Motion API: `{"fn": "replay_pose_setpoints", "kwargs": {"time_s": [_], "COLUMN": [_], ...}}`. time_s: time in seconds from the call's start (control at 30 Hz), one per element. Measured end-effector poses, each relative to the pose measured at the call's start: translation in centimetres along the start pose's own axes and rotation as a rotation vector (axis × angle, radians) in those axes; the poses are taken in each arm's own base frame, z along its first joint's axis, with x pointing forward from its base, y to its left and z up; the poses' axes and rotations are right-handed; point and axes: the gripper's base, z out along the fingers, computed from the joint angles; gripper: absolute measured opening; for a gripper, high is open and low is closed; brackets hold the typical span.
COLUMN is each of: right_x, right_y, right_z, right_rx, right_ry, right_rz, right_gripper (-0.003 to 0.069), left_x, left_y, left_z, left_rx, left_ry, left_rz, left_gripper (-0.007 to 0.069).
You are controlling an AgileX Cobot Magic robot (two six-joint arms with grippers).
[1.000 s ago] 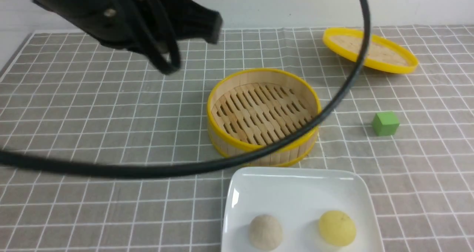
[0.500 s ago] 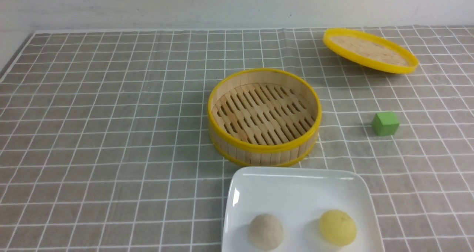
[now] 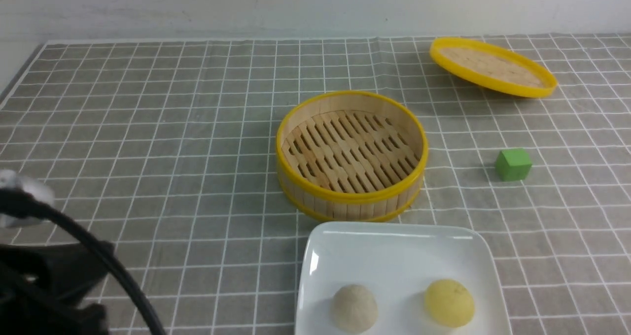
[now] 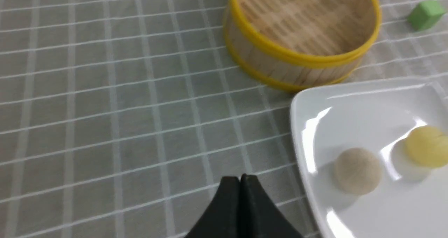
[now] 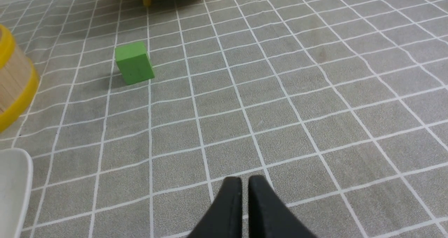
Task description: Put the steamed buns into the plate on the grey tablecloth.
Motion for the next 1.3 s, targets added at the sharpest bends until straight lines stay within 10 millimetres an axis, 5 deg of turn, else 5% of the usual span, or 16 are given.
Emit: {"fn": "replay_pose_setpoints", "kwargs": {"time_s": [0.2, 0.4, 0.83, 1.0, 1.3], "right_x": [0.0, 0.0, 0.0, 0.0, 0.0], "right_y": [0.0, 0.0, 0.0, 0.0, 0.0], "right_z": [0.0, 0.0, 0.0, 0.0, 0.0], "right_rx": [0.000, 0.000, 0.000, 0.000, 0.001], "right_ry": [0.000, 0.000, 0.000, 0.000, 0.000], "right_rz": [0.000, 0.001, 0.001, 0.001, 0.001], "right_gripper": [0.0061, 0.0070, 0.0089, 0.0097, 0.0109], "left_x": [1.3, 1.4, 2.3, 3.0, 9.0], "left_y": [-2.0, -2.2, -0.8, 1.5, 6.1], "left_z": [1.8, 1.9, 2.3, 1.0, 0.2], "left_rx": [0.298, 0.337, 0.178, 0.052, -0.367], "left_ry": [-0.180, -0.207, -0.108, -0.178, -0.285], "left_rz": [-0.111, -0.104, -0.066, -0.100, 0.112], "left_gripper": [0.0011, 0.0015, 0.0023, 0.0032, 0.0038]}}
